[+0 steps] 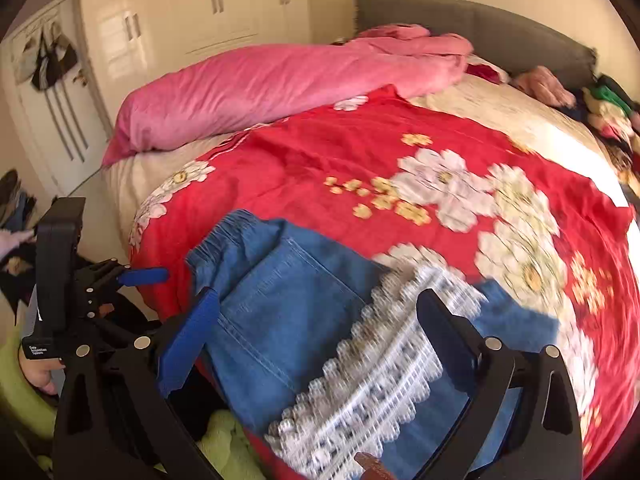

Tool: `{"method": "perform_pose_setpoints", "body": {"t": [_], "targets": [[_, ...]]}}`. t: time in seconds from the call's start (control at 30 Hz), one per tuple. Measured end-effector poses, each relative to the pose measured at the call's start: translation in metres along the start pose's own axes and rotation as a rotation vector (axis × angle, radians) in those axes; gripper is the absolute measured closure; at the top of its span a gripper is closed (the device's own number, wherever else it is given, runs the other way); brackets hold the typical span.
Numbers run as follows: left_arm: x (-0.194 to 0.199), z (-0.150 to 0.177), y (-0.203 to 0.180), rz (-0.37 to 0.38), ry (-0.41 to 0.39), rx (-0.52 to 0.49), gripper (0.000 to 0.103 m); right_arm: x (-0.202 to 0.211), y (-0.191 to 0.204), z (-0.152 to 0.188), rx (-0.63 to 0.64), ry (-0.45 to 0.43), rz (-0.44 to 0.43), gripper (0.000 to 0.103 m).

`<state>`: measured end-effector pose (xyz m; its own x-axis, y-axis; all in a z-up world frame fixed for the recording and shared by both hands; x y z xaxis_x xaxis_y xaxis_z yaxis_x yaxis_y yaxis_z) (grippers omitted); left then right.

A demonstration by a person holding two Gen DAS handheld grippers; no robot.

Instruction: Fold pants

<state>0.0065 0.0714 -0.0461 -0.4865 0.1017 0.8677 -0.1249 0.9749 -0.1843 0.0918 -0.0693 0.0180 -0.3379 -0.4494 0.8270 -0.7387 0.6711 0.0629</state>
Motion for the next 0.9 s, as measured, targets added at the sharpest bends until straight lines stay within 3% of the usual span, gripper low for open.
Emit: {"method": "perform_pose_setpoints", "body": {"t": [0.1,0.2,0.27,0.33,0.57,0.73,0.77,0.83,0.87,0.9], "targets": [[-0.002,-0.002,0.008,0.039,-0.013,0.035,0.010,-0.017,0.007,-0.015,0.032,0.026,-0.026,0.005],[-0.005,-0.003,0.011,0.065,-0.013,0.053,0.020,-0.035,0.009,-0.026,0.036,0.058,-0.056,0.005],[-0.007,-0.003,0.011,0.085,-0.008,0.055,0.041,-0.047,0.012,-0.036,0.046,0.080,-0.082,0.005],[-0.012,-0.001,0.010,0.132,0.013,0.061,0.051,-0.059,0.018,-0.046,0.063,0.097,-0.105,0.005],[-0.017,0.002,0.010,0.131,0.023,0.057,0.052,-0.102,0.042,-0.064,0.154,0.183,-0.150,0.006],[-0.018,0.002,0.009,0.127,0.027,0.053,0.052,-0.133,0.049,-0.067,0.168,0.255,-0.203,0.012],[-0.017,0.002,0.009,0.127,0.028,0.053,0.052,-0.137,0.049,-0.067,0.170,0.257,-0.206,0.017],[-0.017,0.003,0.009,0.127,0.030,0.052,0.052,-0.144,0.049,-0.065,0.169,0.266,-0.255,0.038],[-0.017,0.002,0.009,0.127,0.030,0.052,0.052,-0.145,0.050,-0.063,0.160,0.265,-0.296,0.055],[-0.017,0.002,0.010,0.127,0.031,0.051,0.052,-0.143,0.051,-0.062,0.157,0.257,-0.309,0.059]]}}
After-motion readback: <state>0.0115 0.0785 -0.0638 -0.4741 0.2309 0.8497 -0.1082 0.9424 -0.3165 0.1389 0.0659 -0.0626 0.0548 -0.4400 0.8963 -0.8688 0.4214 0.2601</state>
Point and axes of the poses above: each gripper's, at about its wrist camera, not at the fingertips, and x roughly against the way its jaws point, y to its left, z to its underside, the point moved 5 cm from there along -x, roughly the way its jaws point, and after that the axes turned 11 degrees about y, right-handed, at the moved point
